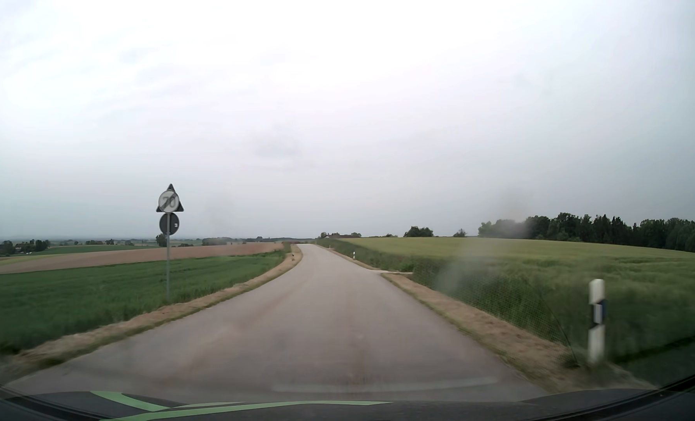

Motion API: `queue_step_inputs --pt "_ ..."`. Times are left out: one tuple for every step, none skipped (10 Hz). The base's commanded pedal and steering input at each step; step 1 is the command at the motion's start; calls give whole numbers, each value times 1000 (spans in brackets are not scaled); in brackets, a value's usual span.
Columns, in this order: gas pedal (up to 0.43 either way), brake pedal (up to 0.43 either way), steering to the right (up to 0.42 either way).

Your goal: Follow the waypoints while adhering to traffic rules and regulations

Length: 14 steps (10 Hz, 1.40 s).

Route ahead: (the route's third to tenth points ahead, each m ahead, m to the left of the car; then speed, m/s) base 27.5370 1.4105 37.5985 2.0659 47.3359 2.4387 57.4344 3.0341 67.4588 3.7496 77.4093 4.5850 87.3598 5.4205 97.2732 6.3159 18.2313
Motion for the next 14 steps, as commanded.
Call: queue_step_inputs --pt "79 0 -5" --pt "79 0 -5" --pt "79 0 -5" --pt "79 0 -5" --pt "79 0 -5" --pt "79 0 -5" --pt "79 0 -5" --pt "79 0 -5" --pt "79 0 -5" --pt "79 0 -5" --pt "79 0 -5" --pt "79 0 -5" --pt "79 0 -5" --pt "79 0 -5"
